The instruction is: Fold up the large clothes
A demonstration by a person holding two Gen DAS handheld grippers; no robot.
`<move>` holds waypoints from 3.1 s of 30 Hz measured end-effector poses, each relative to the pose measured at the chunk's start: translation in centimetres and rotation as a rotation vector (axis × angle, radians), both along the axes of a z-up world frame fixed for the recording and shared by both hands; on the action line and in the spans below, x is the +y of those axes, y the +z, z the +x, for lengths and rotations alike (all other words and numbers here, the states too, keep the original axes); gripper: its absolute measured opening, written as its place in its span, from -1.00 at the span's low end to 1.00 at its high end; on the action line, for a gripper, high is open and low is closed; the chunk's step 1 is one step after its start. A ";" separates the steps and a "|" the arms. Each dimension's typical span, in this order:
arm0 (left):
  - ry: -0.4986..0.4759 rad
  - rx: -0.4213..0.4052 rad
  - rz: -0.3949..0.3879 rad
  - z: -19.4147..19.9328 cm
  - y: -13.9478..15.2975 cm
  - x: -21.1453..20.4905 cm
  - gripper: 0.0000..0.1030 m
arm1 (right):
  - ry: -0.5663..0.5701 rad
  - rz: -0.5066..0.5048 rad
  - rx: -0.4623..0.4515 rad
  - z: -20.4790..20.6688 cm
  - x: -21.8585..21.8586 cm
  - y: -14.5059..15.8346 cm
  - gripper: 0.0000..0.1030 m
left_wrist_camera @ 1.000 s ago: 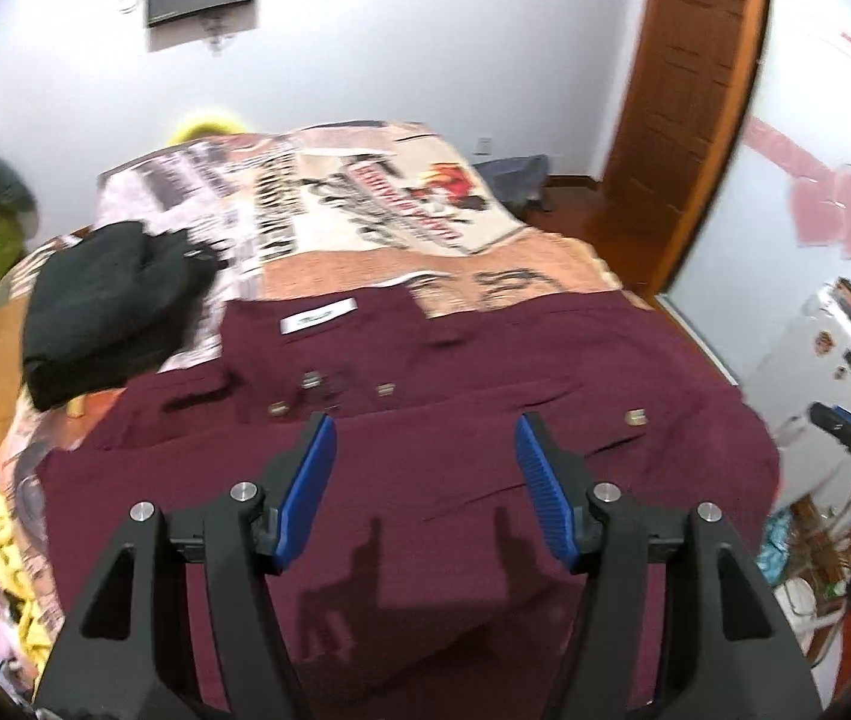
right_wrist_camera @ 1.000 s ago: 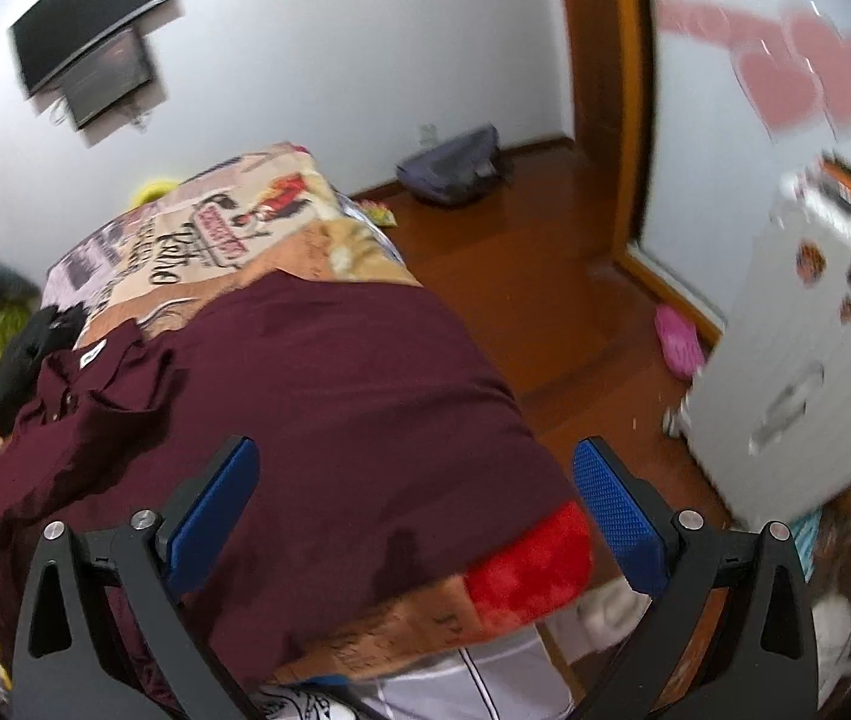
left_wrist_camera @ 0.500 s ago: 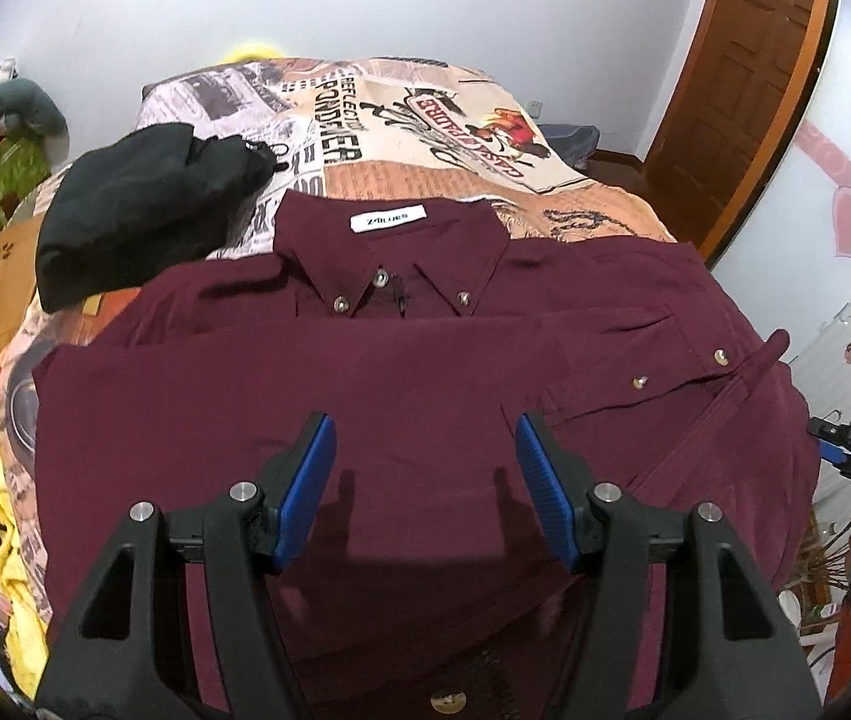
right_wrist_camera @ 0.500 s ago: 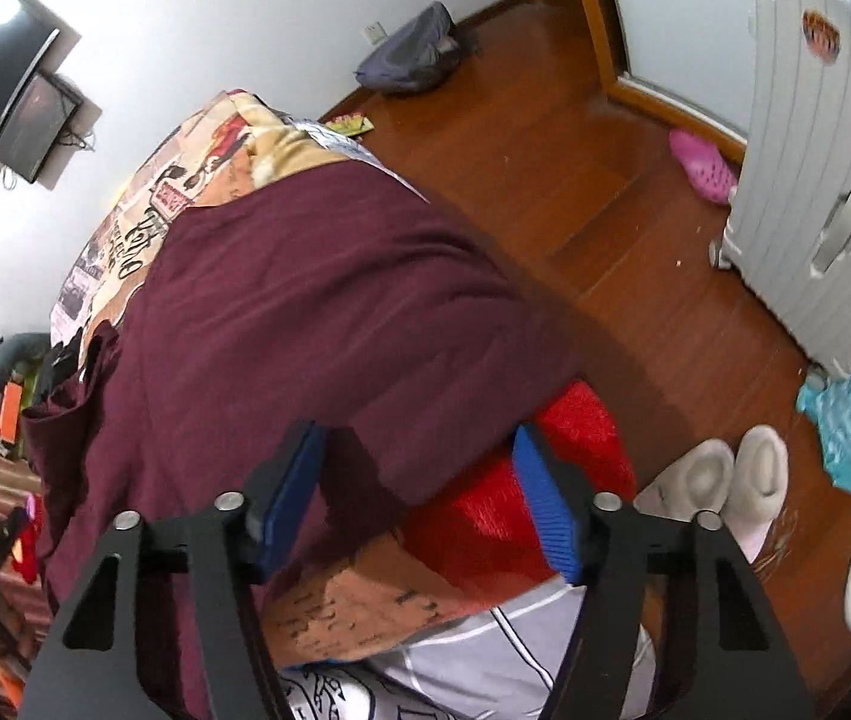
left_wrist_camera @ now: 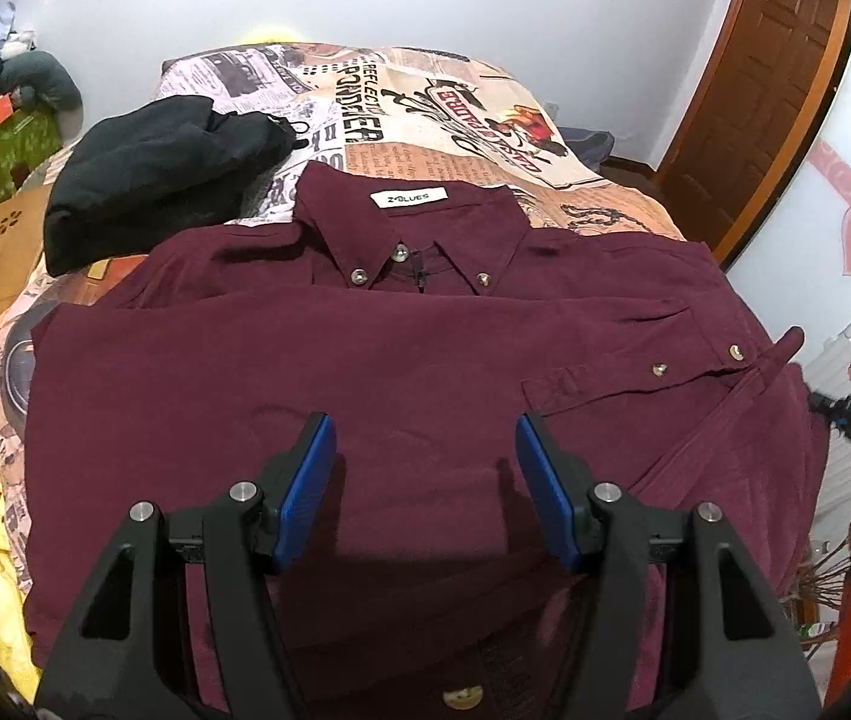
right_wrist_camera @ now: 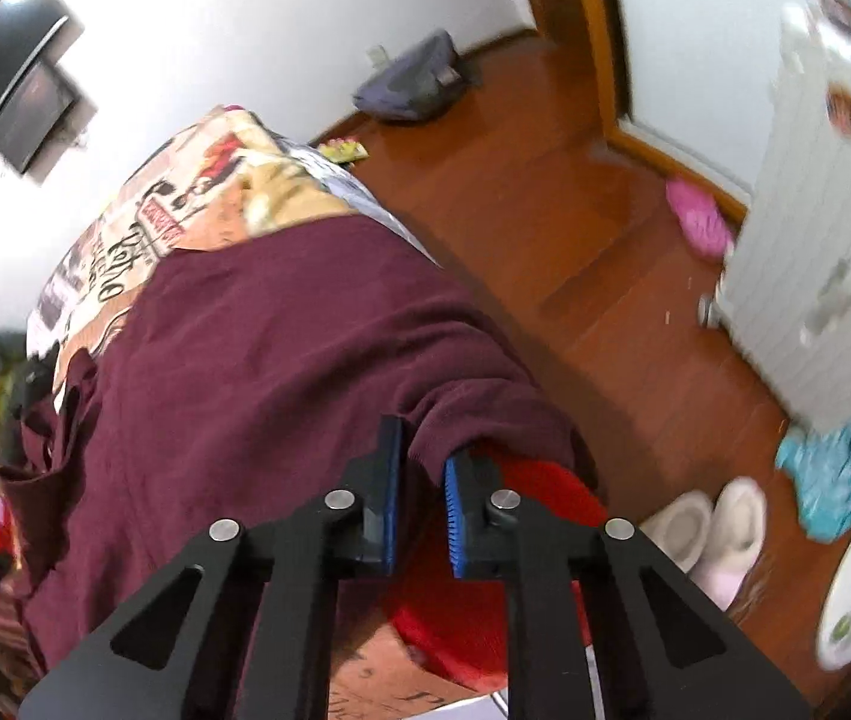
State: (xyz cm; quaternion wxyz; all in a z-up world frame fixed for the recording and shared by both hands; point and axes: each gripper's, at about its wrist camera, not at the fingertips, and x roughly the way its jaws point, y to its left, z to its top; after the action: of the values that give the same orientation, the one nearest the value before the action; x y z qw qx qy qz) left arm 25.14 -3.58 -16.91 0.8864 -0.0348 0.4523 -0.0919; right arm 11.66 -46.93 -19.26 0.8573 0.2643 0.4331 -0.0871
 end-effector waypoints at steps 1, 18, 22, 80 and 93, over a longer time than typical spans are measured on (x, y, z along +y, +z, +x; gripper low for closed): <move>0.003 -0.002 -0.001 -0.1 0.1 0.2 0.19 | 0.012 -0.015 -0.022 0.1 0.4 1.0 -0.82; 0.053 -0.086 -0.032 -1.7 2.2 2.7 0.19 | 0.397 -0.044 -0.343 1.1 13.8 12.2 -0.86; 0.050 -0.082 -0.038 -1.8 1.9 2.8 0.19 | 0.492 -0.073 -0.269 1.4 16.8 9.6 -0.86; 0.074 -0.077 -0.011 -2.0 1.6 2.4 0.19 | -0.077 -0.026 -0.147 2.5 2.2 6.9 -0.85; 0.109 -0.141 -0.033 -2.9 3.5 4.6 0.19 | 0.419 -0.110 -0.531 1.3 18.6 22.1 -0.86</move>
State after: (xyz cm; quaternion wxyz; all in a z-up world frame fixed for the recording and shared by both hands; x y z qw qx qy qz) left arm 22.25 1.03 -13.37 0.9191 -0.0676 0.3846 -0.0530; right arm 13.00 -28.32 2.82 0.9523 0.1365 0.2344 0.1397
